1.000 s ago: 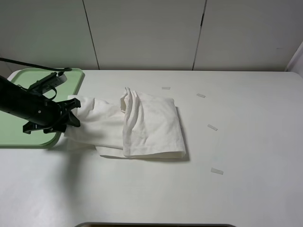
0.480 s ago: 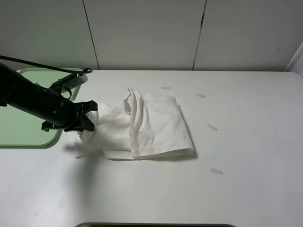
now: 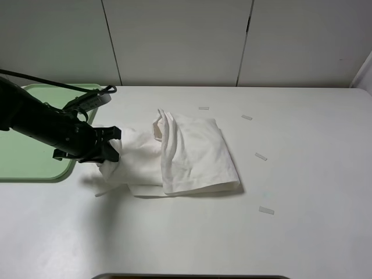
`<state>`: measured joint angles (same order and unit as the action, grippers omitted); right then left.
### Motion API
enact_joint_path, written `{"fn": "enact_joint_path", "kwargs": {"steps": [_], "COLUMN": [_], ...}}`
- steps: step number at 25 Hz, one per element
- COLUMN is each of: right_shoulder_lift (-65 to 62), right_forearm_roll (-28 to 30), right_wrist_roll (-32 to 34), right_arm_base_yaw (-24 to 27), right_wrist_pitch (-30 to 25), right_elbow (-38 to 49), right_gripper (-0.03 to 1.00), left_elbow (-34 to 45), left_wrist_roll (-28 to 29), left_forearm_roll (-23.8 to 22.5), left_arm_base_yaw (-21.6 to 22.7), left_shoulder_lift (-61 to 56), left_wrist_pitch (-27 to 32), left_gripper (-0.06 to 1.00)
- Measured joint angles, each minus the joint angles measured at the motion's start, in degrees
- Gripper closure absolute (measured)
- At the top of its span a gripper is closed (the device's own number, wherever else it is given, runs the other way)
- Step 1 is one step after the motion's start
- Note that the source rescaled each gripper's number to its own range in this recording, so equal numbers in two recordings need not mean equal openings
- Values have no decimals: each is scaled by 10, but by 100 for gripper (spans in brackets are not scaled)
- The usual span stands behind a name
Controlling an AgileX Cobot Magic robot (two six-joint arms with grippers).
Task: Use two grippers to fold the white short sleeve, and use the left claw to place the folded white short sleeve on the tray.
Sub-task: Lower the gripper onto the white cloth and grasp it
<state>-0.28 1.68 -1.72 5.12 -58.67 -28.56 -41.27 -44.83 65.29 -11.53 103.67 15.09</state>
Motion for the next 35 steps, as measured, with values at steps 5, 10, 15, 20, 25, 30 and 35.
{"fn": "enact_joint_path", "kwargs": {"steps": [5,10,15,20,25,30,35], "right_shoulder_lift": [0,0,0,0,0,0,0], "right_forearm_roll": [0,0,0,0,0,0,0], "right_wrist_roll": [0,0,0,0,0,0,0], "right_arm_base_yaw": [0,0,0,0,0,0,0], "right_wrist_pitch": [0,0,0,0,0,0,0], "right_elbow": [0,0,0,0,0,0,0], "right_gripper": [-3,-3,-3,-3,-3,-3,-3], "left_elbow": [0,20,47,108,135,135,134], "left_wrist_roll": [-29,-67,-73,-80,-81,-81,-81], "left_forearm_roll": [-1,-1,17,48,49,49,53], "left_arm_base_yaw": [0,-1,-1,6,32,52,58], "left_shoulder_lift": [-6,-35,-61,-99,-99,-100,-96], "left_wrist_pitch": [6,-2,-2,-24,-64,-76,-84], "left_gripper": [65,6,-4,-5,-6,-6,-6]}}
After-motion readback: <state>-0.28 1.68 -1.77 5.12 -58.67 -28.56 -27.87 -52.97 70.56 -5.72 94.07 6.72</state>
